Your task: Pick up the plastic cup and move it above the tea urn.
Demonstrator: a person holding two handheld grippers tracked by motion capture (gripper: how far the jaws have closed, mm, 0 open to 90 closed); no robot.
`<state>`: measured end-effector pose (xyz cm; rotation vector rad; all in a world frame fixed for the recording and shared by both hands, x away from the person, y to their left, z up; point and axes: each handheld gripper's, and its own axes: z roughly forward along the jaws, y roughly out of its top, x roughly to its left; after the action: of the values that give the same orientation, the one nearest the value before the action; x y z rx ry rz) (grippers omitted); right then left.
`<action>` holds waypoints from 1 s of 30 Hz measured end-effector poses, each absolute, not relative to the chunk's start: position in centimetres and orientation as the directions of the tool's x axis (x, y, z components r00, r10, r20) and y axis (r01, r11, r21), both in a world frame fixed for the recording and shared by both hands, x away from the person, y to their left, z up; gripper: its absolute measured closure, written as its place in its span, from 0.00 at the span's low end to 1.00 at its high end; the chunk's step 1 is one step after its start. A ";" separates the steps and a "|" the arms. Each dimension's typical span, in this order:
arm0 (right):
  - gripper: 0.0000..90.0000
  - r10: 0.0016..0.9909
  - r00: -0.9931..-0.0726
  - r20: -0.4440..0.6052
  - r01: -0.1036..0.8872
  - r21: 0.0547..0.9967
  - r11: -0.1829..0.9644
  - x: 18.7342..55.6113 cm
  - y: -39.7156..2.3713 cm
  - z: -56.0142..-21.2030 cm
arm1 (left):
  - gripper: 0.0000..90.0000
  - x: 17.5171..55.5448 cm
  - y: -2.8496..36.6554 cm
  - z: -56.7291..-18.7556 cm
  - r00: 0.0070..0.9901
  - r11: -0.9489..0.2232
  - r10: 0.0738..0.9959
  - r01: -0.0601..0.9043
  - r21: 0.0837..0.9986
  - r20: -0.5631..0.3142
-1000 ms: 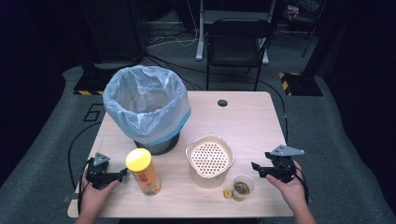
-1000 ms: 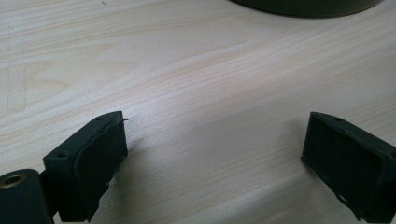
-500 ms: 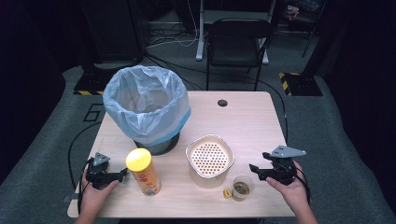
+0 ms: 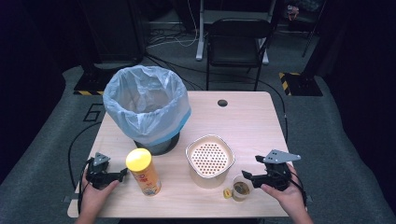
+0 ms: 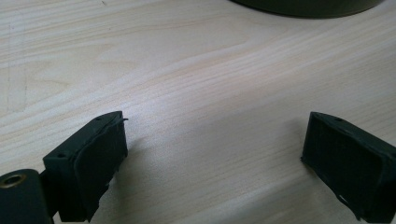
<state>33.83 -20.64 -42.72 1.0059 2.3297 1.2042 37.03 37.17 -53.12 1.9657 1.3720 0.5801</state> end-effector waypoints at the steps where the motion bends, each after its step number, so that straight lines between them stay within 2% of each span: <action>1: 0.21 0.709 -0.705 0.033 0.434 0.810 0.395 33.6 -20.2 -42.7 | 0.07 37.0 37.2 -53.1 0.350 -0.230 0.936 0.642 0.731 -0.014; 11: 0.16 0.657 -0.752 0.057 0.414 0.816 0.403 32.8 -19.4 -42.8 | 0.07 37.0 37.2 -53.1 0.351 -0.230 0.936 0.643 0.730 -0.014; 30: 0.14 0.589 -0.805 0.064 0.393 0.802 0.450 31.3 -18.8 -45.0 | 0.07 37.0 37.2 -53.1 0.350 -0.229 0.937 0.642 0.731 -0.014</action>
<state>31.32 -18.76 -44.97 0.8539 2.4773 1.2796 37.03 37.17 -53.12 1.9655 1.3721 0.5804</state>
